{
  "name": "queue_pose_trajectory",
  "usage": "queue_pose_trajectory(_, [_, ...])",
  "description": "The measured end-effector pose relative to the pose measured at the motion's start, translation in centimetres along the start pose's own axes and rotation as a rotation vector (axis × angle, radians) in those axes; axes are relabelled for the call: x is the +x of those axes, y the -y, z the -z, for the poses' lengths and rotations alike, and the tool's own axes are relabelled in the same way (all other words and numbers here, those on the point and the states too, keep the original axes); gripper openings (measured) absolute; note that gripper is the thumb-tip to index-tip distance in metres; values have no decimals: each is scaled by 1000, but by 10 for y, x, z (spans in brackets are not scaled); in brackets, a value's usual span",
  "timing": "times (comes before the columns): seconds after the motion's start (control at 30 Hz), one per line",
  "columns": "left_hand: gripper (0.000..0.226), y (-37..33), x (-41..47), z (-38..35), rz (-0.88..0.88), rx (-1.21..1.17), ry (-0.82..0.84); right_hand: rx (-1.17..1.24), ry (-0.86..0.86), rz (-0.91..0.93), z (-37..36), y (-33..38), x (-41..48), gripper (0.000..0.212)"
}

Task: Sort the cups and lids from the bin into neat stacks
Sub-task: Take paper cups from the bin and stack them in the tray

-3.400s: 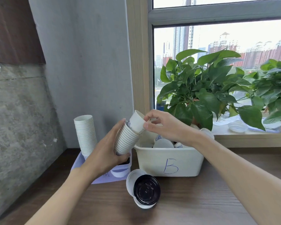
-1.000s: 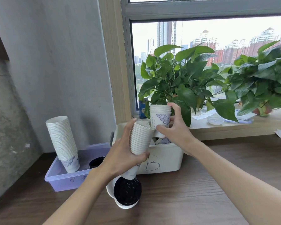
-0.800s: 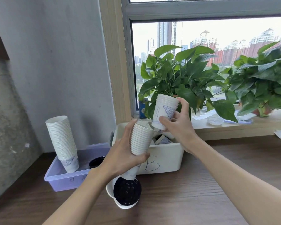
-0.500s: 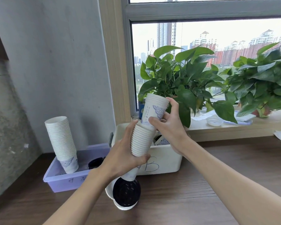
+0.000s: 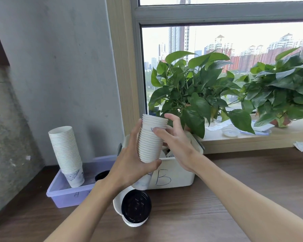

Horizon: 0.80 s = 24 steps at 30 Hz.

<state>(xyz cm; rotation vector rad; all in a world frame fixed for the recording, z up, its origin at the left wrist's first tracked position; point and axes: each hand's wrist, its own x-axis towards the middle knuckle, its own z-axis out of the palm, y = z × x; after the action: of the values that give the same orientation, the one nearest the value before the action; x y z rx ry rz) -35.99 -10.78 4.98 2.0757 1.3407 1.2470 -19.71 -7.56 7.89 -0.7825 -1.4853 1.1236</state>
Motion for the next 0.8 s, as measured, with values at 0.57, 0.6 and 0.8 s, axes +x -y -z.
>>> queue_pose_trajectory(0.57, [113, 9, -9, 53, -19, 23, -86, -96, 206, 38, -46, 9, 6, 65])
queue_pose_trajectory(0.6, [114, 13, -9, 60, -15, 14, -93, -120, 222, 46, -53, 9, 10, 71])
queue_pose_trajectory(0.8, [100, 42, -6, 104, -9, -48, -136, -265, 151, 176, -111, 2, 45, 83])
